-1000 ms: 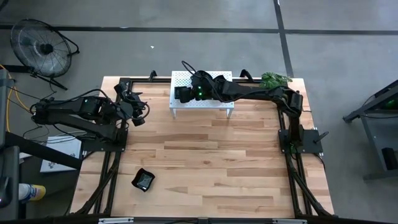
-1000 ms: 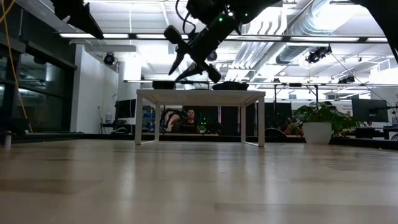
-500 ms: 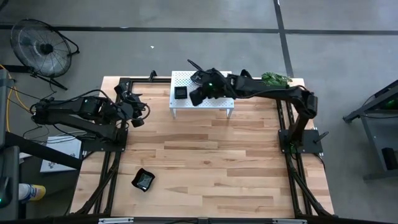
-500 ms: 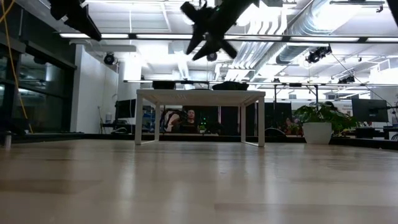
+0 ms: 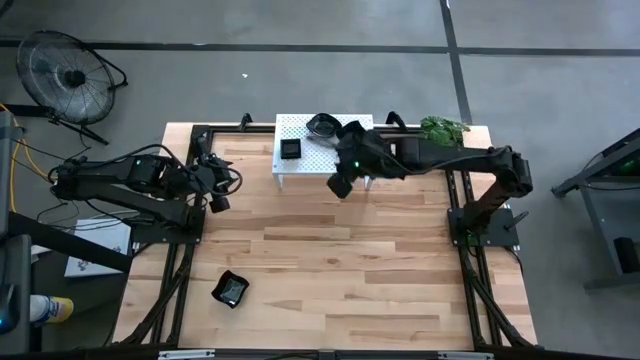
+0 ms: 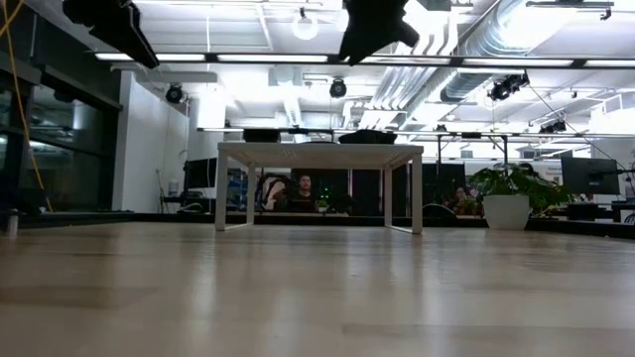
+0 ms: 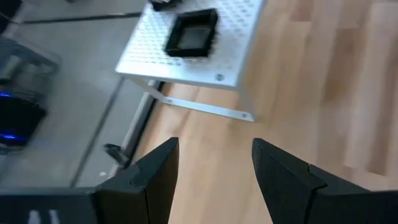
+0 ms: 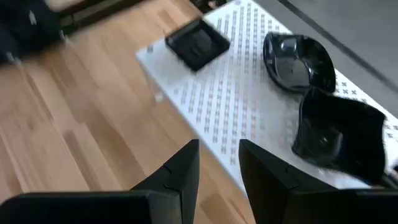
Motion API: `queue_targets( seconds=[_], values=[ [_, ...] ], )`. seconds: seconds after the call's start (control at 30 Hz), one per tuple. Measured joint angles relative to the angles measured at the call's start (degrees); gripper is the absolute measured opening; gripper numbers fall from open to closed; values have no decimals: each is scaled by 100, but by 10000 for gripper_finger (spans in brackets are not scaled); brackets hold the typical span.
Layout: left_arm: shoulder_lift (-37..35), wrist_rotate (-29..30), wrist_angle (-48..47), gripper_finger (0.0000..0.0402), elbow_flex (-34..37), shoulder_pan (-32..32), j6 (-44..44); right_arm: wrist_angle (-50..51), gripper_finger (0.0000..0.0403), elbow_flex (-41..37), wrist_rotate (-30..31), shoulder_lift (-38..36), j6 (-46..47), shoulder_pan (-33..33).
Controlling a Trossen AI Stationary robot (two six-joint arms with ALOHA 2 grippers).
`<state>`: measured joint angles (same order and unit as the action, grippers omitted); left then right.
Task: Pick & Place Mini shaped plates
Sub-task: Stack the black distorted square plate on top of the black distorted square plate on the shelf
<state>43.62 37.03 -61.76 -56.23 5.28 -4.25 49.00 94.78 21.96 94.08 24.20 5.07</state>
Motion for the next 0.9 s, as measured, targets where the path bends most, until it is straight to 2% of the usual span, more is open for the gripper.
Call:
queue_targets(
  seconds=[0.2, 0.5, 0.67, 0.9],
  values=[
    [16, -917, -232, 198, 0, -2, -341, 542, 108, 0, 407, -2, -135, -636],
    [151, -2449, -953, 198, 292, 76, -1809, 609, 108, 0, 1213, -2, -222, -1796],
    [226, -2603, -788, 198, 776, 662, -2793, 684, 108, 0, 1884, -2, -176, -2414],
    [506, -2654, -363, 198, 1332, 2007, -4494, 1043, 108, -2, 2202, -2, 185, -3047]
  ],
)
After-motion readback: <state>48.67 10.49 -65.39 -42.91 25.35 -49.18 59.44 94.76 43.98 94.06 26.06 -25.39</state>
